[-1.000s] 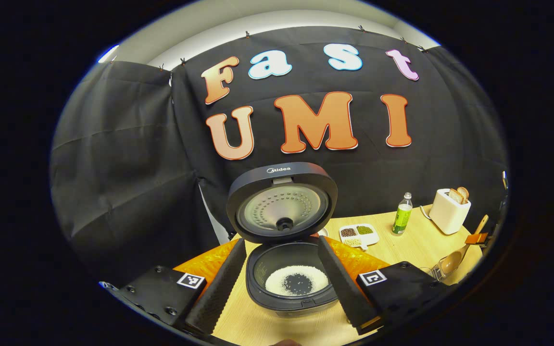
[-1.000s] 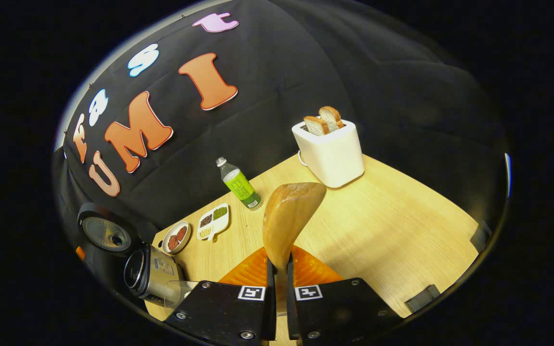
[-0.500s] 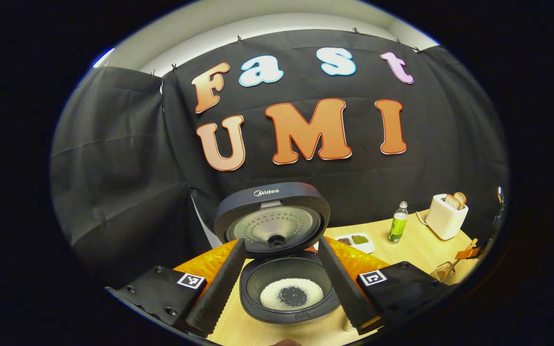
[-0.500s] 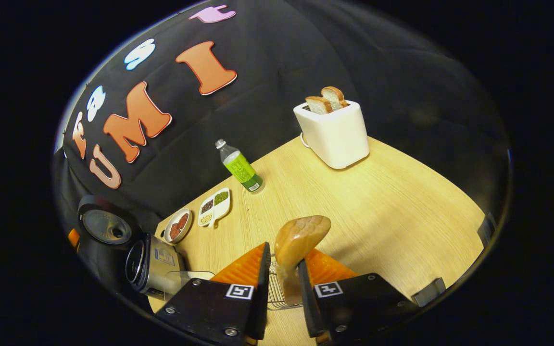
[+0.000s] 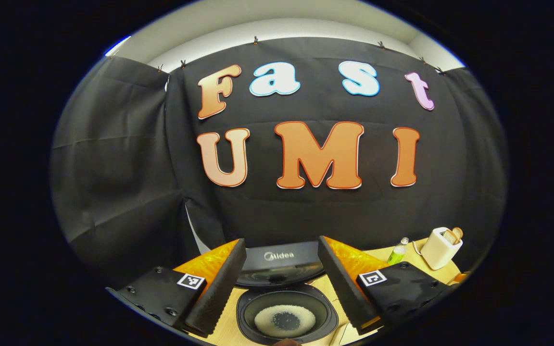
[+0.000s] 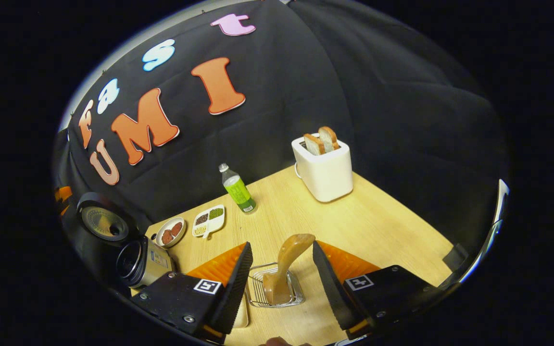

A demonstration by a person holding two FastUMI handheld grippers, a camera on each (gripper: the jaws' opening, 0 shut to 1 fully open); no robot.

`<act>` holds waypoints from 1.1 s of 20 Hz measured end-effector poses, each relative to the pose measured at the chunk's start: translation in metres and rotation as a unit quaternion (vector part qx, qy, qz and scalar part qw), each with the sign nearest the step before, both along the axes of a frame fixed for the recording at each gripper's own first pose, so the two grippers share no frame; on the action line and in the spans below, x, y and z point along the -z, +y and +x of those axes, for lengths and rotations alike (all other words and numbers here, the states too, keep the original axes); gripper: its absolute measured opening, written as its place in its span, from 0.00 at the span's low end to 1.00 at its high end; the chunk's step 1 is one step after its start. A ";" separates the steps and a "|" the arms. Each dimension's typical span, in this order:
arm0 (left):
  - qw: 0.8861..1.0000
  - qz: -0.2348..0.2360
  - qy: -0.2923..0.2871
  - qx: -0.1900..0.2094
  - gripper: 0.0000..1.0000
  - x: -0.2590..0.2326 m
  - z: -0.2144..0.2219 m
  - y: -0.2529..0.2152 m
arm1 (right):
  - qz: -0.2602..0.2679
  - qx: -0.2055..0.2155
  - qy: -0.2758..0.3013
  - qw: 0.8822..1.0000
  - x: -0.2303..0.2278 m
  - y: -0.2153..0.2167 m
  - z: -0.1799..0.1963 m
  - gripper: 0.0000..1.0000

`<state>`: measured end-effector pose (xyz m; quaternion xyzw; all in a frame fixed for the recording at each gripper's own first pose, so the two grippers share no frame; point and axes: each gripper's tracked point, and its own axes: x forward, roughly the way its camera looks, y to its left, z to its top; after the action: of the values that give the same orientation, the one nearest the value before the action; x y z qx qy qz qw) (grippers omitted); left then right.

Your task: Close the left gripper, press the button to open the rice cooker; take a wooden spoon from the chopstick holder with the right hand, scoop a spoonful of rice and pour it into the rice cooker, then put the wooden spoon back into the chopstick holder.

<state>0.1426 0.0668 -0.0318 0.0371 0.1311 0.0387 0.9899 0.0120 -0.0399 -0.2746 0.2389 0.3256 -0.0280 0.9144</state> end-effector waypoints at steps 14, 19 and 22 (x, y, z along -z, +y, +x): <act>0.986 -0.052 0.159 -0.010 0.94 0.069 0.054 0.012 | -0.088 0.005 -0.104 0.991 -0.091 -0.031 -0.021 0.81; 0.964 -0.082 0.254 -0.008 0.95 0.103 0.016 -0.003 | -0.088 0.002 -0.104 0.991 -0.091 -0.028 -0.019 0.81; 0.943 -0.101 0.317 -0.001 0.97 0.127 -0.012 -0.015 | -0.090 -0.007 -0.106 0.990 -0.092 -0.021 -0.013 0.81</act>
<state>0.1304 0.0521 -0.1593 -0.0524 0.4411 0.0127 0.8958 -0.0006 -0.0608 -0.1825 0.1552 0.2245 -0.0247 0.9617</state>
